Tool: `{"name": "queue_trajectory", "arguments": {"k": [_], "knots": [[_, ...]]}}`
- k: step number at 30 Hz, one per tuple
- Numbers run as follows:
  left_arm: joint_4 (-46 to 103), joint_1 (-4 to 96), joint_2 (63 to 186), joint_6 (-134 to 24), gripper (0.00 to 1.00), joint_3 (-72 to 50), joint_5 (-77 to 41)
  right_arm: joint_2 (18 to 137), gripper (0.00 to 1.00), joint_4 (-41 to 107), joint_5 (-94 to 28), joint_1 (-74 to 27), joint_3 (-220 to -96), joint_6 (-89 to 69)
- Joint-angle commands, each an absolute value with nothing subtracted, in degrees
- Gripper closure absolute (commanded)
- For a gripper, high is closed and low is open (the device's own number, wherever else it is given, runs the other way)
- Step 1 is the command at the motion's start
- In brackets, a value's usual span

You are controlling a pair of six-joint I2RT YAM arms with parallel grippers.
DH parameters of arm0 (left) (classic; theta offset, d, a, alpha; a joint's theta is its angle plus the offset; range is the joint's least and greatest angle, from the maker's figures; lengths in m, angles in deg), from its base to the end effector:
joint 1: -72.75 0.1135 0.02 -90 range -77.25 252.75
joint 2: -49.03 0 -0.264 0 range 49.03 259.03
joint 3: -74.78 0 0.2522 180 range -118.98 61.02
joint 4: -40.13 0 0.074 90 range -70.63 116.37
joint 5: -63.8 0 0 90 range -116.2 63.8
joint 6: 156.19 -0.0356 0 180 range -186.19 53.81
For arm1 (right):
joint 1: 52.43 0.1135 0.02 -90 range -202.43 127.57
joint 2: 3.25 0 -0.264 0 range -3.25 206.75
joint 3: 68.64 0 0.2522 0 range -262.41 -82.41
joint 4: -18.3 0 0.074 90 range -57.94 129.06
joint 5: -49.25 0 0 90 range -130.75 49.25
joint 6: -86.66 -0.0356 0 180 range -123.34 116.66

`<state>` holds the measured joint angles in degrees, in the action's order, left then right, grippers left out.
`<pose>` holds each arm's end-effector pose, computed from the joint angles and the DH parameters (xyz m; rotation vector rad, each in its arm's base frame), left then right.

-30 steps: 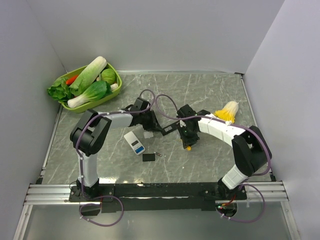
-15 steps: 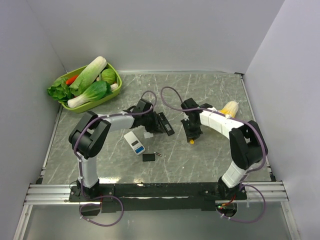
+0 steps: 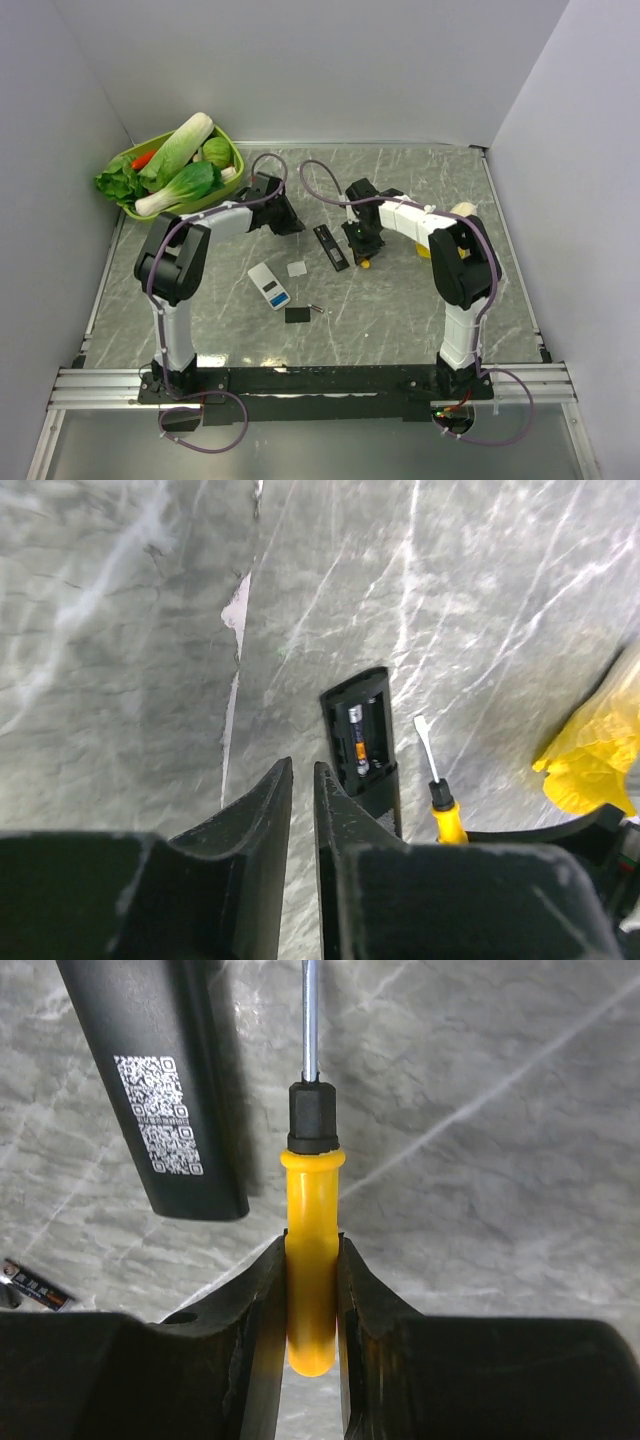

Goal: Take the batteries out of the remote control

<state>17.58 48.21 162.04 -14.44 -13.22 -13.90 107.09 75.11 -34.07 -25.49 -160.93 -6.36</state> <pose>0.3836 -0.1835 0.1696 -0.4984 2.5149 -0.8314 0.3370 0.1759 0.1773 -0.6240 2.8371 0.2636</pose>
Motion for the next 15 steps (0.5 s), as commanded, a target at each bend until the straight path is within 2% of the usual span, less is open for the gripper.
{"name": "queue_trajectory", "arguments": {"k": [1,7,15], "knots": [[18.64,47.52,166.01,-15.03,0.81,-15.71,-11.0,107.49,1.0,74.43,-30.31,-25.97,-161.87,-4.13],[23.55,46.65,168.03,-15.47,0.83,-15.18,-3.53,102.66,1.0,71.61,-26.52,-25.98,-156.16,-3.86],[24.44,43.75,168.39,-14.77,0.83,-13.34,-0.88,95.45,1.0,69.24,-24.84,-25.89,-149.03,-4.13]]}}
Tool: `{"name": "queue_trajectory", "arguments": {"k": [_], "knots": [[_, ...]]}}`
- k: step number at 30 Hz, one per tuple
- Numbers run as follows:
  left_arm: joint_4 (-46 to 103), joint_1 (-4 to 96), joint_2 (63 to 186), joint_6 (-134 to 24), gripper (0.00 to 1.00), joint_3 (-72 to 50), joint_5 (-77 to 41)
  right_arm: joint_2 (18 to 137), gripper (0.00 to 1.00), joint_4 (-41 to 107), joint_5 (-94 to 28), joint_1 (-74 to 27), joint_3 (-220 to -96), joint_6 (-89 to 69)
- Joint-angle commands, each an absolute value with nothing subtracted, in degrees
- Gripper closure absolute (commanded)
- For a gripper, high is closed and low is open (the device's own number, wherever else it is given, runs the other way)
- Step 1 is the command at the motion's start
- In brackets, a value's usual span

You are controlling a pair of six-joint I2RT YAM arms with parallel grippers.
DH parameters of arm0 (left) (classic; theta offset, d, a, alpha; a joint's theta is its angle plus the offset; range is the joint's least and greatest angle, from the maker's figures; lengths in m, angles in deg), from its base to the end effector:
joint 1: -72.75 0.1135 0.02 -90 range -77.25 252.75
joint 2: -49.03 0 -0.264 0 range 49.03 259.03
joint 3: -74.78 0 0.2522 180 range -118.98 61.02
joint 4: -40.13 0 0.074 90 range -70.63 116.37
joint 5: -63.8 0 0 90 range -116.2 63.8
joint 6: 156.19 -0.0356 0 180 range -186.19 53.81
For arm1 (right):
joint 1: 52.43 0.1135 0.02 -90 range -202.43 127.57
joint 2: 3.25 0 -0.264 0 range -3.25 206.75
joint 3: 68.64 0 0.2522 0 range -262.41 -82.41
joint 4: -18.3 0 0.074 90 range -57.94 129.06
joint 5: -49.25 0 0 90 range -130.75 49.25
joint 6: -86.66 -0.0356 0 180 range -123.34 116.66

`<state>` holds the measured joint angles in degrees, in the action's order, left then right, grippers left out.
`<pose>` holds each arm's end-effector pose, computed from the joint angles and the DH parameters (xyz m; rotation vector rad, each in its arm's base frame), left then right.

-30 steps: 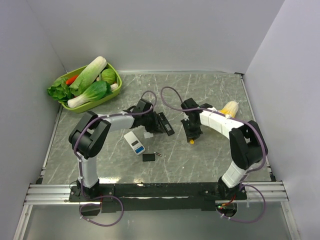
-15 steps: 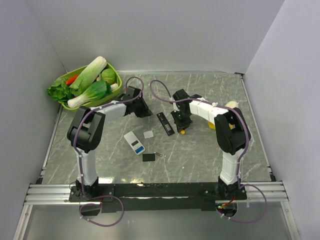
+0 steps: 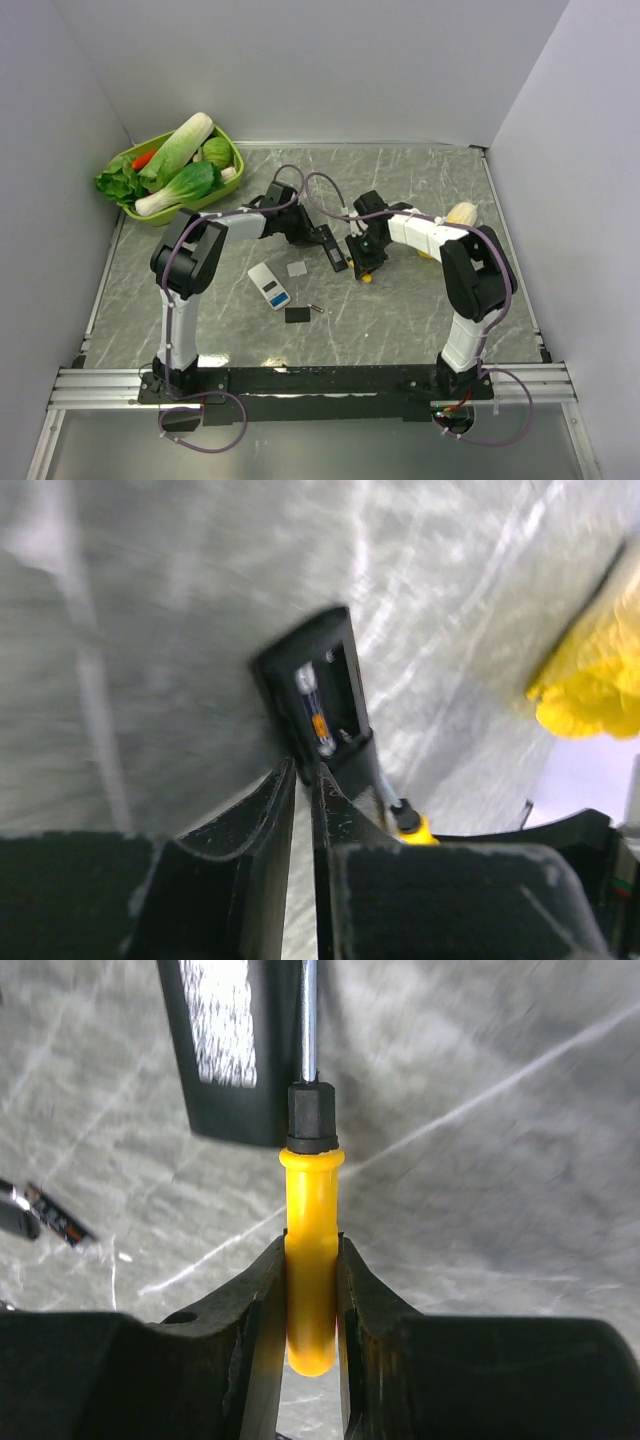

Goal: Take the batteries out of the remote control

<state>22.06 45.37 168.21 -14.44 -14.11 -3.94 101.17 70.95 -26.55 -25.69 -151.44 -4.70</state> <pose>0.3823 -0.2132 0.1369 -0.3627 2.6114 -1.0355 0.3083 0.1651 0.1718 -0.6863 2.8206 0.4480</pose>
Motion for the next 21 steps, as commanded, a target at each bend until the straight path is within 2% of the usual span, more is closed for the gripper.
{"name": "queue_trajectory", "arguments": {"k": [1,15,21], "knots": [[24.44,43.48,168.21,-14.77,0.83,-12.82,-0.97,94.75,1.0,69.06,-25.02,-25.8,-147.81,-4.21],[29.8,36.01,163.56,-11.08,0.84,-4.29,-0.97,86.48,1.0,66.43,-24.49,-23.78,-139.19,-7.29],[26.65,35.48,163.03,-11.51,0.86,-4.19,-5.96,85.79,1.0,66.78,-28.1,-23.78,-139.62,-8.08]]}}
